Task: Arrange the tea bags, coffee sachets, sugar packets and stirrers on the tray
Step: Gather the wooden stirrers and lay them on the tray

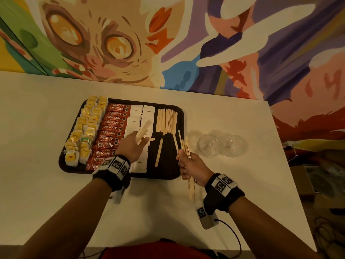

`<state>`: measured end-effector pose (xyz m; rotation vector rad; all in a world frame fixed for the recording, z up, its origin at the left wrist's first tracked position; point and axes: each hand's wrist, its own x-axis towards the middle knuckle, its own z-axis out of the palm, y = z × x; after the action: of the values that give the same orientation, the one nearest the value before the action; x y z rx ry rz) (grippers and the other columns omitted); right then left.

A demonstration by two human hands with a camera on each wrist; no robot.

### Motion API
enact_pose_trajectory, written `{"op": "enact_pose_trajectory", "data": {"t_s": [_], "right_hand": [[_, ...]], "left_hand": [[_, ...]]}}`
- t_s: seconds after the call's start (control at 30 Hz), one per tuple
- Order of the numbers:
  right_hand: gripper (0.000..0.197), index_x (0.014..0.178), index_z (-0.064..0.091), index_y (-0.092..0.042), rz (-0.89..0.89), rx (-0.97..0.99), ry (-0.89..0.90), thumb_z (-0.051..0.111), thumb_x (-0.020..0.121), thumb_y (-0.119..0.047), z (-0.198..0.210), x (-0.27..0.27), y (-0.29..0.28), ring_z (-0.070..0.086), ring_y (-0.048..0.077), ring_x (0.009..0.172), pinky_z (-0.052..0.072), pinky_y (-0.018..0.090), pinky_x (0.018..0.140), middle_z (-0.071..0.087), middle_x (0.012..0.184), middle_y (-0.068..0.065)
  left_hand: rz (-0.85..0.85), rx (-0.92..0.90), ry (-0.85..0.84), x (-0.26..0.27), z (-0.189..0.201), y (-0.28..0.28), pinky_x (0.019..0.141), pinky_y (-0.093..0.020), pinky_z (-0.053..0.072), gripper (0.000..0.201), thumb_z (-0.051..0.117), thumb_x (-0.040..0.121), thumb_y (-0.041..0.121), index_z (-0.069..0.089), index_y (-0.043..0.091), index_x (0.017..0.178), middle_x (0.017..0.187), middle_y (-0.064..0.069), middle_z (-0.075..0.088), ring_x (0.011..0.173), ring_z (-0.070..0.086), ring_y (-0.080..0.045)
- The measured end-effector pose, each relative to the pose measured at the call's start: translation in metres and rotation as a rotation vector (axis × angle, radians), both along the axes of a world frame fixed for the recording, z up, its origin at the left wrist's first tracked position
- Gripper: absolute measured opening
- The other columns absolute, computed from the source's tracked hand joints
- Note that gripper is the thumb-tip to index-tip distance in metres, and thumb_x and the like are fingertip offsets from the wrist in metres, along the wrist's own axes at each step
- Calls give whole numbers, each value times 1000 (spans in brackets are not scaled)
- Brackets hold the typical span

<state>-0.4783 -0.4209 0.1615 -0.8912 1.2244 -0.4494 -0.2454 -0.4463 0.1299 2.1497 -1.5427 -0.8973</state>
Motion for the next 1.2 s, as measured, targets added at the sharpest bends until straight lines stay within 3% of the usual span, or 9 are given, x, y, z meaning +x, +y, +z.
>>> {"op": "enact_pose_trajectory", "data": {"t_s": [0.13,0.27,0.47,0.7,0.83,0.93,1.03,1.13,1.2], "right_hand": [[29,86,45,-13,16,-4,-7,43,103,-36,2,6,-3,32,7,46,32,18,41,42,71,-1],[19,95,53,-9,22,-85,10,48,103,-25,6,3,-4,39,6,47,34,18,42,53,75,3],[18,110,61,-8,-40,-132,-2,46,103,-17,16,-14,-1,39,8,48,33,19,43,54,69,0],[13,89,51,-13,-176,-19,8,43,99,-14,30,-55,15,27,9,46,21,19,42,36,60,-5],[24,81,42,-15,-156,-71,236,54,98,-28,23,-88,33,25,10,43,22,21,42,34,54,-7],[37,79,53,-9,-125,-140,534,58,95,-42,8,-110,44,39,13,46,34,25,44,45,57,-3],[40,83,57,-7,-24,-214,865,54,96,-45,-11,-126,53,57,23,71,43,30,59,59,73,3],[36,102,58,-11,32,-191,1023,53,95,-46,-27,-137,63,57,30,100,47,34,78,64,102,11],[44,115,55,-10,86,-135,1079,56,93,-49,-32,-139,69,54,32,108,47,37,86,59,115,15]], "left_hand": [[-137,136,-264,7,0,-14,85,-43,53,33,58,91,40,56,16,114,105,-7,63,94,61,-25],[-109,168,-299,6,-2,-20,85,-43,53,28,61,90,38,57,18,110,104,-5,60,93,60,-24],[-164,142,-333,2,-3,-21,82,-42,53,23,48,96,35,54,16,108,104,-7,59,91,58,-25],[-175,96,-303,-8,2,-16,67,-35,49,27,44,99,36,51,12,110,95,-9,58,79,57,-23],[-165,81,-158,-24,4,-4,69,-38,54,29,47,98,36,51,12,114,94,-10,60,78,60,-25],[-171,72,-104,-38,4,8,69,-37,53,23,49,98,33,52,13,110,90,-8,60,77,60,-25],[-185,66,-57,-51,3,19,68,-33,50,26,49,98,31,52,12,115,98,-10,63,79,58,-21],[-198,84,-25,-59,0,28,68,-30,49,28,51,98,30,52,11,117,100,-10,62,82,60,-21],[-199,104,-8,-62,-2,34,68,-31,49,28,51,98,31,52,10,117,96,-8,61,82,61,-22]]}}
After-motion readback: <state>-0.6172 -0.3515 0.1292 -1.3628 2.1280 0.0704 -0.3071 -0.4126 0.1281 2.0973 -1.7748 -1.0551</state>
